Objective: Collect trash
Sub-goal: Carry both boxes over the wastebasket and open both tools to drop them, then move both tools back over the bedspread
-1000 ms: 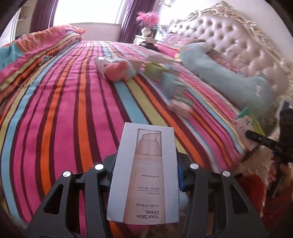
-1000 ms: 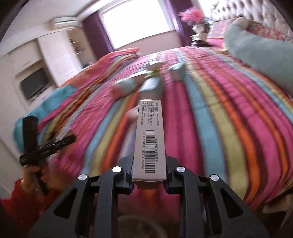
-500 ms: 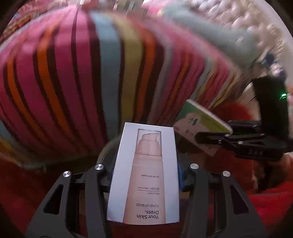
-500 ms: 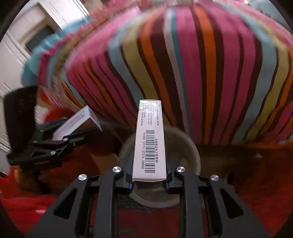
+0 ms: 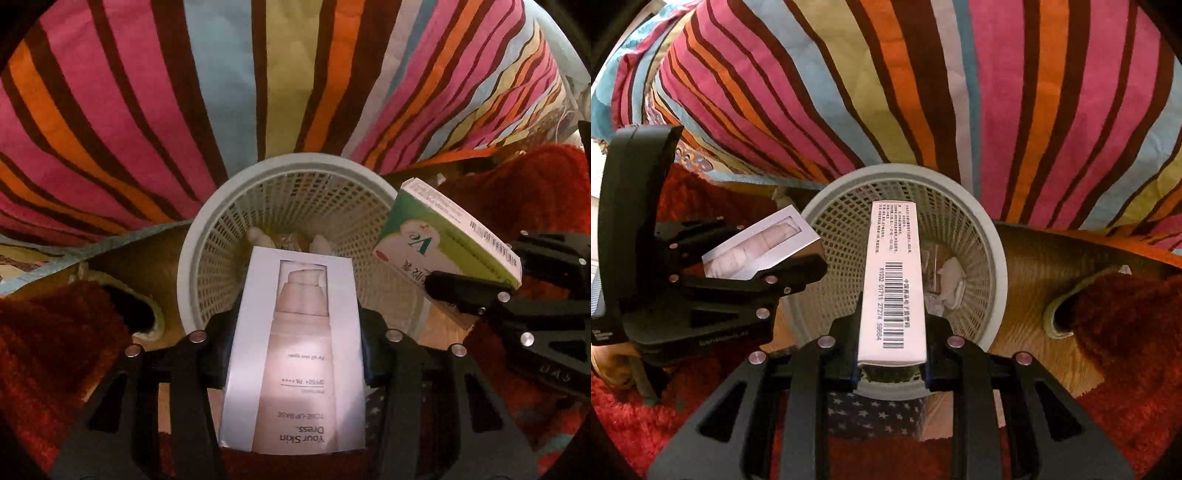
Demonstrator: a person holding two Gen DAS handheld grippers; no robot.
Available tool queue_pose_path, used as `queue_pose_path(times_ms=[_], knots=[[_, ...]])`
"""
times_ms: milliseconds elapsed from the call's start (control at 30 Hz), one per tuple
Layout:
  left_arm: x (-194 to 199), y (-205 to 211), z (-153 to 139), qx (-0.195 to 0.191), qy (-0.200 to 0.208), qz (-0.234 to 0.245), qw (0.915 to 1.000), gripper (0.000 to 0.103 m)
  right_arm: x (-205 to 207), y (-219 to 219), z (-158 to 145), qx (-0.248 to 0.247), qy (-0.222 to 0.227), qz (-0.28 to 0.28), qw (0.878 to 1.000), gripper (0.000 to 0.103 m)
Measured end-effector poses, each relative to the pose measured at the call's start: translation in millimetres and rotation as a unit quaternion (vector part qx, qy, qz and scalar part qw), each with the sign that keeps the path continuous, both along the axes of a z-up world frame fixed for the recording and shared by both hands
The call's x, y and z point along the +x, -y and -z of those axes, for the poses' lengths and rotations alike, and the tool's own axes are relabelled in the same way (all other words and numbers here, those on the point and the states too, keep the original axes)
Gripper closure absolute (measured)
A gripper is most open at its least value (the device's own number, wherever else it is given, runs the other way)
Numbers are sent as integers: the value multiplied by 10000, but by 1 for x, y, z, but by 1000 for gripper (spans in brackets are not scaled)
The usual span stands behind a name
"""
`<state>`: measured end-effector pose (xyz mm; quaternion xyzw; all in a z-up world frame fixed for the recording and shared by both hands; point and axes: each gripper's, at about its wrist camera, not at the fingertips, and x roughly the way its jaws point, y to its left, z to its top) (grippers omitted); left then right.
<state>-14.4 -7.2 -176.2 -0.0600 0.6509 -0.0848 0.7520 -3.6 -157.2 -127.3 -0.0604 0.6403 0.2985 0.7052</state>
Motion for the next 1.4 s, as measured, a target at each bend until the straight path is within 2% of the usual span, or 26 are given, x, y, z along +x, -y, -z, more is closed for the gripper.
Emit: queue_pose_path(times_ms=[33,67,133,200,233,300,567,733,833,933,1000,1067,1100,1133,1167,1267,1333,1400], knots=[[1,0,2,31,-62,-15,10000,46,-1,0,2,-28,-27,-5,10000,81],[2,1,4,73,-105,-28,9999,32,0,-1,5,-56,-71,10,10000,81],[3,1,6,121,-165,-60,9998,18,-1,4,8,-85,-140,35,9999,73],[2,-1,6,172,-163,-120,9996,15,1,7,8,-161,-99,96,9998,34],[2,-3,6,140,-170,-156,9996,13,1,9,7,-186,-31,168,9997,29],[2,-7,8,20,-190,-215,9996,12,2,13,5,-207,30,253,9995,29],[2,-7,10,20,-228,-229,9995,12,6,19,11,-287,-68,419,9987,29],[-1,-6,3,18,-94,-237,9997,12,0,17,1,-319,182,355,9987,29],[-7,-7,-19,-109,197,-213,9995,12,-6,17,-21,-141,468,227,9985,29],[-15,-11,-61,-428,535,-87,9976,12,-10,23,-65,236,995,169,9946,29],[-16,-19,-102,-741,855,-32,9936,12,-5,31,-105,563,1532,297,9861,29],[-10,-30,-144,-778,1410,-40,9869,12,7,37,-145,802,2182,466,9715,27],[-3,-39,-168,-644,1782,-84,9818,12,13,38,-158,846,2413,529,9653,19],[4,-46,-186,-514,2063,-144,9770,12,23,38,-174,900,2753,595,9553,17],[19,-57,-208,-274,2479,-243,9681,12,34,36,-185,883,3032,634,9467,16],[60,-75,-238,395,3055,-513,9500,12,71,24,-203,685,3490,706,9320,16],[103,-88,-250,784,3270,-672,9394,12,94,17,-206,727,3534,711,9299,16],[140,-98,-252,886,3370,-655,9350,12,122,9,-205,763,3478,732,9316,16]])
